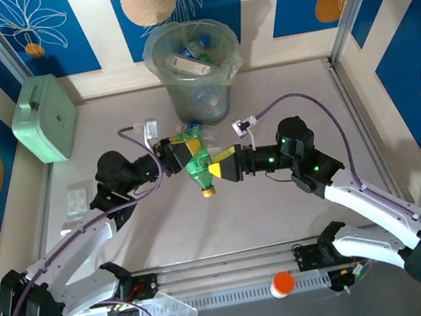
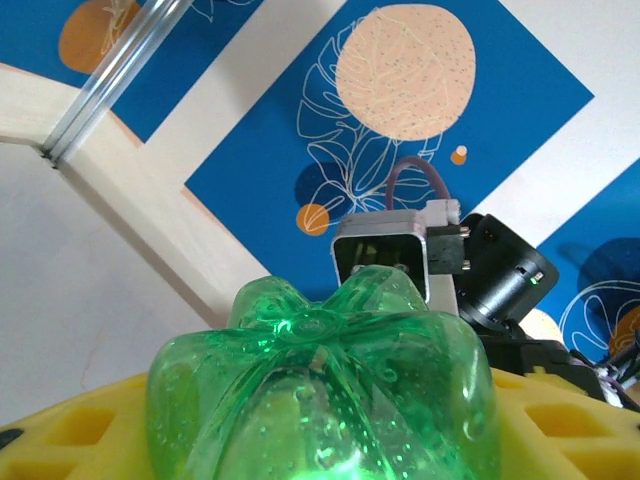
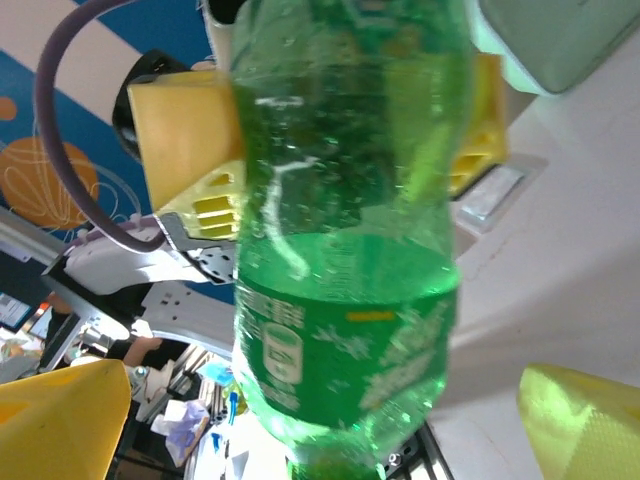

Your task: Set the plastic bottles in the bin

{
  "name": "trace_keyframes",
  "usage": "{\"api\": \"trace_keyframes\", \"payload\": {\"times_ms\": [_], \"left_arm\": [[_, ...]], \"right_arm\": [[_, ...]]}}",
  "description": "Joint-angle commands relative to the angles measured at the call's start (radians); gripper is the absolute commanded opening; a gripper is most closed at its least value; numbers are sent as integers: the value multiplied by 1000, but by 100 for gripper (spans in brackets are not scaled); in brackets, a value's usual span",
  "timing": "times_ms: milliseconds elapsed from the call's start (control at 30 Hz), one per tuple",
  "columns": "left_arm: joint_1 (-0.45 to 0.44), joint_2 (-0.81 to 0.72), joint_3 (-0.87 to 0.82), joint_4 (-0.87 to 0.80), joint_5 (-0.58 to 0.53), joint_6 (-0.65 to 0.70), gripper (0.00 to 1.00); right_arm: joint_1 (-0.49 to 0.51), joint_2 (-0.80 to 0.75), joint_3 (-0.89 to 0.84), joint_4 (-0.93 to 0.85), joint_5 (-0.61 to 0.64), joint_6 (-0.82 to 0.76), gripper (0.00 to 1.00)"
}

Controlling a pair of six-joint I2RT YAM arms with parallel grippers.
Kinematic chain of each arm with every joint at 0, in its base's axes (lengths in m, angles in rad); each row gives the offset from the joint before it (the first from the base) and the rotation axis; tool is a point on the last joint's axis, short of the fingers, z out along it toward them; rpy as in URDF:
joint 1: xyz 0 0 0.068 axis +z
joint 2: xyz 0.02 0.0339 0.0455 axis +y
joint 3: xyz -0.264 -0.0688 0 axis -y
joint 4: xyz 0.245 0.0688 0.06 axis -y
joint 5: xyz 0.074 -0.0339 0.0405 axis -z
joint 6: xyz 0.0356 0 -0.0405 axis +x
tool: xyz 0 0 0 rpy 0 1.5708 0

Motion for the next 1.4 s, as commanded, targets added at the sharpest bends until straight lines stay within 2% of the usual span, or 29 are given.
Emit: {"api": "trace_keyframes", "payload": {"times_ms": [0,133,267,367,500,633,733,800,833,900,1033,1100,1200,1367], "left_arm": [[-25,15,21,68,24,5,62],[-46,37,32,81,26,4,61],[-59,34,32,78,13,16,61],[-63,29,33,70,12,23,62],[-67,20,29,68,9,22,62],[-76,24,36,77,19,17,64],[-79,19,34,83,26,15,71],[-78,2,31,66,17,26,84],[-77,-11,30,32,-5,37,92],[-74,-59,29,-45,-65,79,100],[-73,-171,56,-270,-202,221,99],[-74,-236,98,-472,-343,337,99],[-73,-274,176,-765,-590,472,99],[-74,-280,224,-935,-657,593,99]], "right_arm": [[11,8,17,40,8,16,99],[25,24,19,67,-4,29,99],[44,28,24,83,-1,31,93],[47,29,26,76,6,29,85],[49,33,21,90,0,38,67],[50,33,19,95,3,49,59],[50,27,19,97,-1,52,55],[50,18,19,90,2,49,54],[50,15,20,82,7,46,53],[49,7,27,61,17,36,53],[36,5,53,-8,39,4,52],[17,3,75,-70,71,-24,52],[-23,10,151,-248,189,-97,47],[-165,71,273,-380,249,-132,48]]}}
